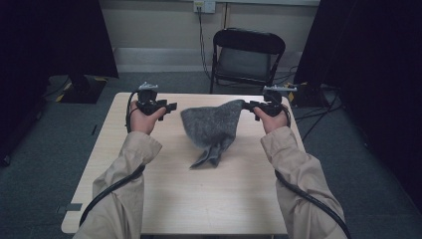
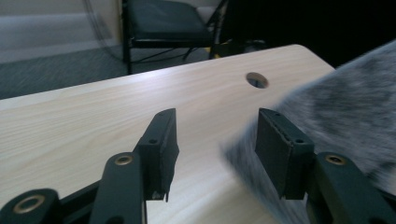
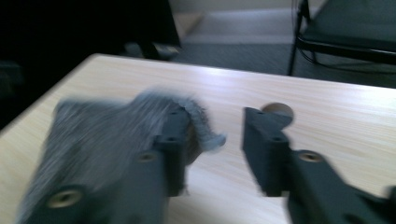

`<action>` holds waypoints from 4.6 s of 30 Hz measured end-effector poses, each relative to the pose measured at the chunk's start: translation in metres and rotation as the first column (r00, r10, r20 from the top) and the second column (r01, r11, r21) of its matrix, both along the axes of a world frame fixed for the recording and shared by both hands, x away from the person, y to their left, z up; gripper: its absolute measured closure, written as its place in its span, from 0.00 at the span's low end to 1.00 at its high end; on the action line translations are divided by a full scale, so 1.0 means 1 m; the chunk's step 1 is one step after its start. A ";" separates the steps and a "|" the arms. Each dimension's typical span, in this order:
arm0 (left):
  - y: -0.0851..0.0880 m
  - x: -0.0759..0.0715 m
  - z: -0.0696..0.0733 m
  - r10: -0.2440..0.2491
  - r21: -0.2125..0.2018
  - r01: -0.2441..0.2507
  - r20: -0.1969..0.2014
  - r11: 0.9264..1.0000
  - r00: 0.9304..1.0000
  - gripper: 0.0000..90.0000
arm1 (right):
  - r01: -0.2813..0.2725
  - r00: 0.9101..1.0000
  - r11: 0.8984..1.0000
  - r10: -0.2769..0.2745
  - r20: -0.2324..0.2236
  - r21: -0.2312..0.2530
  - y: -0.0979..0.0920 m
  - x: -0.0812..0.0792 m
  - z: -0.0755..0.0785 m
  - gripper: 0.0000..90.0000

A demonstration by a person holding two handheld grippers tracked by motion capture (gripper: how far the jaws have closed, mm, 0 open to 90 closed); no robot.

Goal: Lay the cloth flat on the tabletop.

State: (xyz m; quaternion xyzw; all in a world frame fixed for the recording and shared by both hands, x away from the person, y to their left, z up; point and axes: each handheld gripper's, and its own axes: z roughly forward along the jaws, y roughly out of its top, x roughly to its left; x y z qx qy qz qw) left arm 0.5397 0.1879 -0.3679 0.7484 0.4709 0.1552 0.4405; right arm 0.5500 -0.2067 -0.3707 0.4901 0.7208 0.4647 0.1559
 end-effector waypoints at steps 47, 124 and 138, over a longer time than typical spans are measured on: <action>-0.075 -0.083 -0.118 -0.255 0.083 0.275 -0.191 0.958 0.948 0.98 | -0.249 0.967 0.963 0.241 -0.082 -0.104 0.028 -0.116 -0.107 0.36; -0.069 -0.108 -0.110 -0.314 0.024 0.323 -0.179 0.946 0.933 0.99 | -0.381 0.925 0.902 0.369 -0.093 -0.205 0.027 -0.129 -0.095 0.95; -0.051 -0.115 -0.102 -0.296 0.055 0.310 -0.184 0.949 0.937 0.99 | -0.366 0.931 0.910 0.358 -0.075 -0.193 0.003 -0.141 -0.078 0.94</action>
